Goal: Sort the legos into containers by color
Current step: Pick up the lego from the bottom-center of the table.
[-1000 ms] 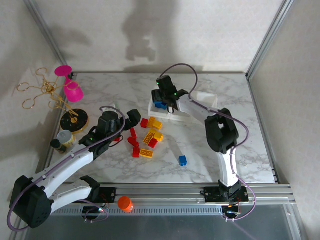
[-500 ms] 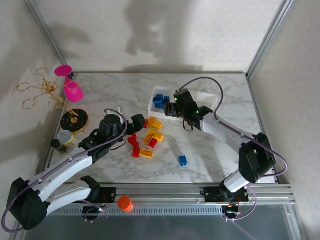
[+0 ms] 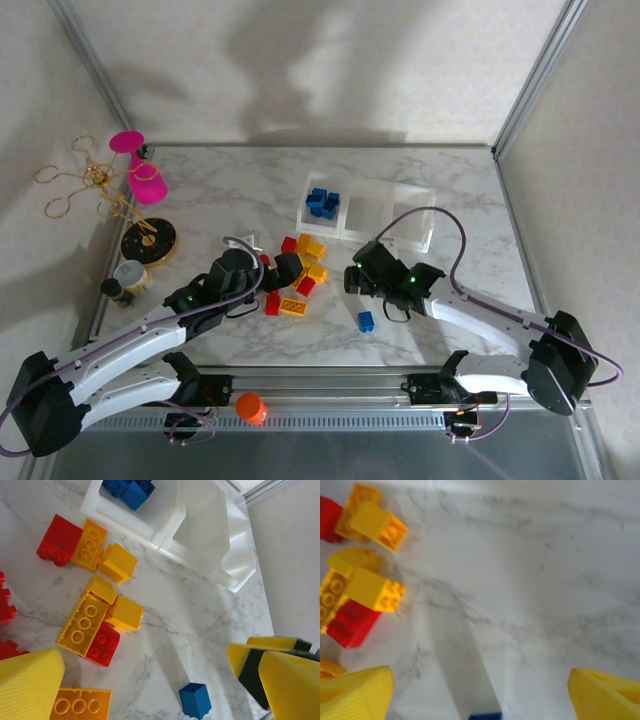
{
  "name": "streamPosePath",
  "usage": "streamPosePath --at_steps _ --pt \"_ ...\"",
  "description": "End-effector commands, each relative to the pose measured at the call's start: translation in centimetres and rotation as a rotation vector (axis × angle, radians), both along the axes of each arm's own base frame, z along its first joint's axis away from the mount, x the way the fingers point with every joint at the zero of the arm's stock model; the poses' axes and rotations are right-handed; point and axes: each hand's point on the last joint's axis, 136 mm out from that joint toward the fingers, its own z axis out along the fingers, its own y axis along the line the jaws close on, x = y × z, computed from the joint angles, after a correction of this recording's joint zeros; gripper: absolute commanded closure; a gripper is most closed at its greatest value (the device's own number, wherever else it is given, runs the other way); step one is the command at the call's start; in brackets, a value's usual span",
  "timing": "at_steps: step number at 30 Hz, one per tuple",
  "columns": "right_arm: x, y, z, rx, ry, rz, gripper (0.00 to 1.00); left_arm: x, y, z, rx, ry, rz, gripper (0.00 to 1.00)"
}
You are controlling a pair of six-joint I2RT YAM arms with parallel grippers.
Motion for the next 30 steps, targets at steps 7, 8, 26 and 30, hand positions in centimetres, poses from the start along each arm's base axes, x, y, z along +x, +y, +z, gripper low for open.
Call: streamPosePath --at_steps 7,8,26,30 --pt "-5.2 -0.9 -4.4 0.001 0.133 -0.052 0.07 -0.3 0.8 -1.6 -0.011 0.03 0.065 0.0" --pt "-5.6 -0.8 -4.8 -0.002 0.143 -0.05 0.07 -0.3 0.7 -1.7 -0.014 0.032 0.067 0.0" --pt "-6.2 1.3 -8.5 -0.102 0.163 0.029 0.4 -0.3 1.1 -2.0 0.002 0.029 0.093 0.0" --pt "-6.2 1.4 -8.5 -0.105 0.16 0.039 0.48 -0.2 1.0 -2.1 0.008 0.032 0.092 0.0"
